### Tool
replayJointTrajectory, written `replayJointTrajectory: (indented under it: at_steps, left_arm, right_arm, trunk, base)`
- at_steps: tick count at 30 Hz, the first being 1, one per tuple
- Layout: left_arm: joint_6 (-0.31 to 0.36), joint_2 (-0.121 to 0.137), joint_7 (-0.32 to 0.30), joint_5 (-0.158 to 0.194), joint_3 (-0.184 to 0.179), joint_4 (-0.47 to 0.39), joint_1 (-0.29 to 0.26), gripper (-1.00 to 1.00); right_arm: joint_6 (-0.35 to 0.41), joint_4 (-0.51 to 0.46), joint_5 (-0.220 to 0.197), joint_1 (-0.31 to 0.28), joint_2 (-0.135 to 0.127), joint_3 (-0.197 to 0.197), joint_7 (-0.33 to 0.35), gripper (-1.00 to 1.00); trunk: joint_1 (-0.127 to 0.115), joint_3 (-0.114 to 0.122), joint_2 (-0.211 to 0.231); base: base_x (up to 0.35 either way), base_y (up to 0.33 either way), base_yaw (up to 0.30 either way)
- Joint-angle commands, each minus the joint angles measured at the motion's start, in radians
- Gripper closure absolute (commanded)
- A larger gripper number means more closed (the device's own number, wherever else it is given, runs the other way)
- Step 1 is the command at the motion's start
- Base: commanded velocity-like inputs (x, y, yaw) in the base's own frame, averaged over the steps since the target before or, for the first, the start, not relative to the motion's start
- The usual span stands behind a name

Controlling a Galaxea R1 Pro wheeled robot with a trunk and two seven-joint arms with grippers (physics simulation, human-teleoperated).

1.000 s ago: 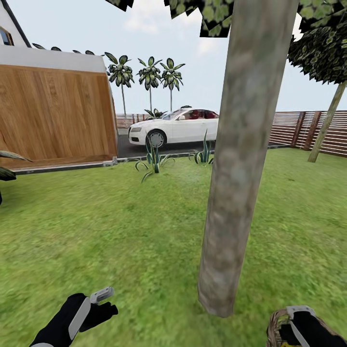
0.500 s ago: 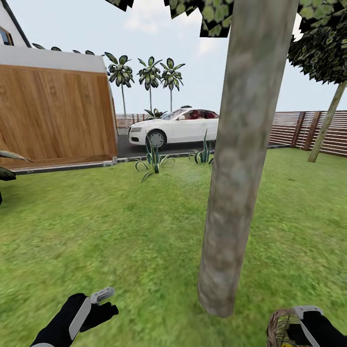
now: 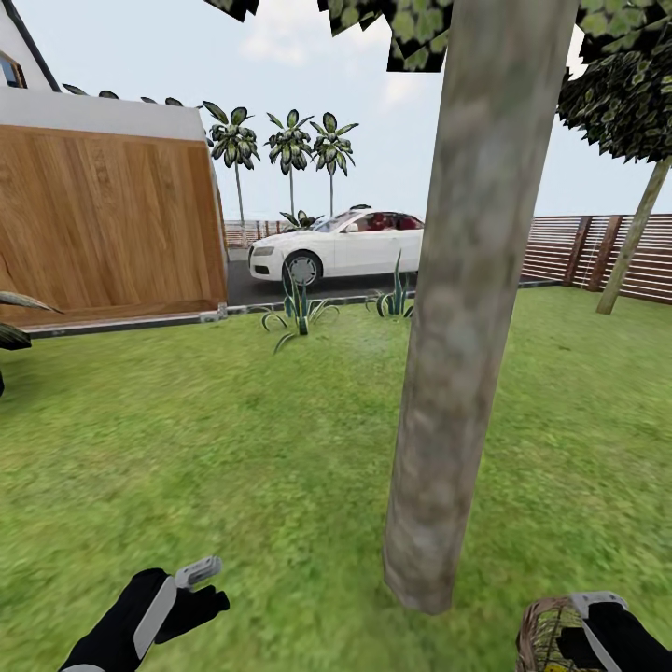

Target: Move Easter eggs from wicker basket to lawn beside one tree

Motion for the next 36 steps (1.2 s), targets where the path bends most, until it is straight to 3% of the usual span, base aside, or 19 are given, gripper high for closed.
replayJointTrajectory:
  at_steps: [1,36]
  left_arm:
    - [0.005,0.0,0.005,0.009,0.002,-0.001,0.0,-1.0]
    - [0.004,0.0,0.005,0.009,0.004,0.002,0.0,-1.0]
  right_arm:
    - [0.005,-0.002,0.001,0.0,0.0,0.0,-0.001,-1.0]
    - [0.004,-0.003,-0.002,0.0,-0.007,-0.009,-0.001,-1.0]
  trunk:
    - [0.004,-0.004,-0.008]
    - [0.138,-0.114,-0.253]
  base:
    - [0.0,0.0,0.0]
    - [0.0,0.0,0.0]
